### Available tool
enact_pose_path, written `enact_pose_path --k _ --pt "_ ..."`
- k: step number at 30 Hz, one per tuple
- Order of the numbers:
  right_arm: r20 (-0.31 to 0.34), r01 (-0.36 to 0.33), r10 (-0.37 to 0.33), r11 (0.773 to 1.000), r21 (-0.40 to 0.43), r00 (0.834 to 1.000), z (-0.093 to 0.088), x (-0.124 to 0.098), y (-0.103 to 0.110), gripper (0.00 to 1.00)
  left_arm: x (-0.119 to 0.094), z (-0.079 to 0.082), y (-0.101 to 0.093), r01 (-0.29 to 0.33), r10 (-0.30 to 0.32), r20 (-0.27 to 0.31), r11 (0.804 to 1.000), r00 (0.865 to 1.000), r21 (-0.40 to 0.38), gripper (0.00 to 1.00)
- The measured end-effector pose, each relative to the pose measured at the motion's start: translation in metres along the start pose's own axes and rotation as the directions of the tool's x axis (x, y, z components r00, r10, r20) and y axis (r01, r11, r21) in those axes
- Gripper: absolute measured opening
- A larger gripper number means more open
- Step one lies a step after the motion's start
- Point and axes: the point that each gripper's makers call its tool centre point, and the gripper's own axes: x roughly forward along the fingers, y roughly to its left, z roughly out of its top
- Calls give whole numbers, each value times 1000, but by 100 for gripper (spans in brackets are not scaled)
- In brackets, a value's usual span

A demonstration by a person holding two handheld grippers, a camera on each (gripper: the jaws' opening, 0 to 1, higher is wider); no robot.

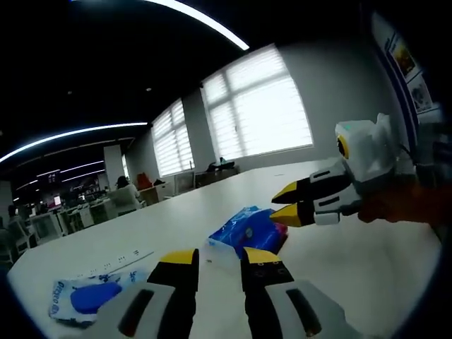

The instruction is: Arrange the tabletop items into an orderly group along one side of the table until the central work area is clear of visible clutter.

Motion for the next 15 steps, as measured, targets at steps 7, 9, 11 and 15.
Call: enact_pose_path --k 7,9,11,15 --pt "2 -13 13 995 -103 1000 8 -2 14 19 -20 -8 21 -42 43 -24 998 999 44 24" --pt "6 -28 29 995 -99 1000 10 -4 21 19 -27 -11 28 -46 46 -30 999 998 12 24" --pt "9 -40 41 995 -95 999 11 -4 27 19 -34 -12 37 -52 52 -31 999 998 -8 24" --pt "7 -57 58 995 -87 998 13 -4 33 19 -46 -8 54 -84 84 -25 996 996 -10 25"
